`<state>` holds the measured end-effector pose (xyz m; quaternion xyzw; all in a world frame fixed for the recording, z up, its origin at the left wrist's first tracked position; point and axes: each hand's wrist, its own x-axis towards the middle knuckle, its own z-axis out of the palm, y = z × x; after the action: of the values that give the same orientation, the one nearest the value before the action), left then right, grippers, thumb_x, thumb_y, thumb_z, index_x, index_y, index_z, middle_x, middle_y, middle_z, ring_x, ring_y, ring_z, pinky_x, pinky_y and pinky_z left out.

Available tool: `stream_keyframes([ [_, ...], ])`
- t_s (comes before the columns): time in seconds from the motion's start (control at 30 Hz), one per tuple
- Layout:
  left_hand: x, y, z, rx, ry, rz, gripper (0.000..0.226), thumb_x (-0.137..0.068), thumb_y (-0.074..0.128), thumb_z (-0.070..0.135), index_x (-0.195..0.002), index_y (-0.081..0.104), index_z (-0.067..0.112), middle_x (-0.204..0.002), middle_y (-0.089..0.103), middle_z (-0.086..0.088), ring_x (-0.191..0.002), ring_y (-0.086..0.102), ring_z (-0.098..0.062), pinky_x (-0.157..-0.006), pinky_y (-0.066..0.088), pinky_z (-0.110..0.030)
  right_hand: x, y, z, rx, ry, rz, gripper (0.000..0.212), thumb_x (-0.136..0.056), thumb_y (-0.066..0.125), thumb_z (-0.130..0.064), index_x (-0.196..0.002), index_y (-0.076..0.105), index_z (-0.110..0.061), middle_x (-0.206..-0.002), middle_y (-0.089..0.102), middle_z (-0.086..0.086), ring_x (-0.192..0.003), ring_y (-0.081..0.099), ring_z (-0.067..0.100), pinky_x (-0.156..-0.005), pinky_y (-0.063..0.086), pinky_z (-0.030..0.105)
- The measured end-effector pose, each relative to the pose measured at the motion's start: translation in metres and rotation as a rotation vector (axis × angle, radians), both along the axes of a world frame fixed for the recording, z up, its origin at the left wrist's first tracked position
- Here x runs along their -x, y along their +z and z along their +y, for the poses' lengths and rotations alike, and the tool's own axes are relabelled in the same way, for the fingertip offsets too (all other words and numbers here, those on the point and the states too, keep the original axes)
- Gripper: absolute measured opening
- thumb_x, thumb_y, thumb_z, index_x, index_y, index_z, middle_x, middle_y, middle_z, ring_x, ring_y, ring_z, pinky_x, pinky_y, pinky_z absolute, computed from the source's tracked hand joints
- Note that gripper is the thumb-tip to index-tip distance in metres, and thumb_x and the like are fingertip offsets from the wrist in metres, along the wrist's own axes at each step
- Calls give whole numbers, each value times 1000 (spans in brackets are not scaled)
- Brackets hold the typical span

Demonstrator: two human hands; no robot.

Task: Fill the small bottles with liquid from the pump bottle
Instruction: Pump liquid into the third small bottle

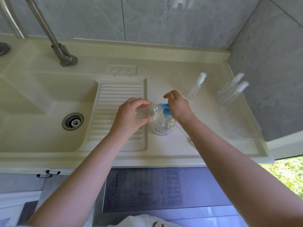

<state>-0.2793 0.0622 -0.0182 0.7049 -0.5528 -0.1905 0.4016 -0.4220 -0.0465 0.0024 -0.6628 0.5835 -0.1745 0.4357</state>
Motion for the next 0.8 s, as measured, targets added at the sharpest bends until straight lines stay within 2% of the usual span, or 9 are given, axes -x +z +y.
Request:
stream_keyframes([
  [0.1, 0, -1, 0, -8, -5, 1, 49, -61, 90, 15, -105, 71, 25, -97, 62, 10, -84, 55, 9, -77, 33, 2, -1, -2, 2, 49, -9, 16, 35, -102, 28, -24, -115, 59, -16, -86, 55, 0, -88, 55, 29, -77, 47, 37],
  [0.2, 1, -1, -1, -14, -8, 0, 49, -62, 90, 16, -106, 70, 26, -97, 61, 10, -84, 56, 4, -77, 34, 1, 1, 0, 1, 5, -5, 7, 37, -103, 29, -30, -118, 59, -16, -100, 58, 1, -96, 54, 27, -81, 43, 33],
  [0.27, 2, 0, -2, -10, -2, 10, 50, -62, 90, 16, -106, 70, 26, -98, 62, 10, -86, 58, -1, -77, 35, 0, 2, 2, 0, -52, 2, -17, 39, -103, 30, -37, -121, 59, -17, -101, 55, -7, -101, 54, 24, -87, 43, 34],
  [0.33, 2, 0, -1, -1, -1, 15, 50, -61, 90, 15, -106, 70, 26, -99, 63, 9, -87, 58, 2, -77, 34, 1, 3, 3, -1, -91, 2, -28, 41, -102, 31, -42, -121, 60, -18, -101, 55, -9, -103, 55, 23, -90, 44, 35],
  [0.47, 3, 1, -1, 14, -13, 18, 50, -61, 90, 14, -105, 70, 26, -97, 63, 11, -85, 56, 10, -78, 34, 0, 1, 3, -2, -63, 0, -23, 38, -102, 31, -35, -120, 60, -19, -108, 57, -2, -98, 54, 23, -79, 43, 32],
  [0.57, 2, 0, -1, -5, -9, -1, 49, -61, 90, 15, -105, 70, 26, -97, 63, 9, -85, 55, 8, -77, 34, 0, 0, -2, -1, 18, 1, -1, 37, -101, 28, -26, -118, 60, -18, -107, 60, 7, -88, 54, 24, -63, 41, 29],
  [0.6, 1, 0, 0, -12, -5, -12, 49, -61, 90, 16, -105, 70, 26, -97, 63, 8, -85, 54, 8, -77, 34, 0, 0, -3, 0, 34, -4, 3, 37, -102, 28, -25, -118, 60, -17, -105, 60, 8, -87, 54, 25, -62, 40, 29],
  [0.67, 1, 0, 0, -17, 0, -28, 49, -60, 90, 17, -105, 70, 26, -97, 62, 8, -85, 54, 7, -78, 33, 0, 0, -3, 1, 32, -3, 5, 37, -102, 28, -27, -119, 60, -17, -106, 61, 8, -90, 54, 26, -70, 41, 31],
  [0.8, 1, 1, 1, -7, 5, -18, 49, -60, 90, 15, -104, 71, 23, -97, 63, 7, -87, 56, 6, -81, 32, 2, 3, 2, -3, -78, 12, -26, 41, -103, 31, -41, -122, 60, -20, -110, 56, -5, -99, 54, 21, -85, 42, 32],
])
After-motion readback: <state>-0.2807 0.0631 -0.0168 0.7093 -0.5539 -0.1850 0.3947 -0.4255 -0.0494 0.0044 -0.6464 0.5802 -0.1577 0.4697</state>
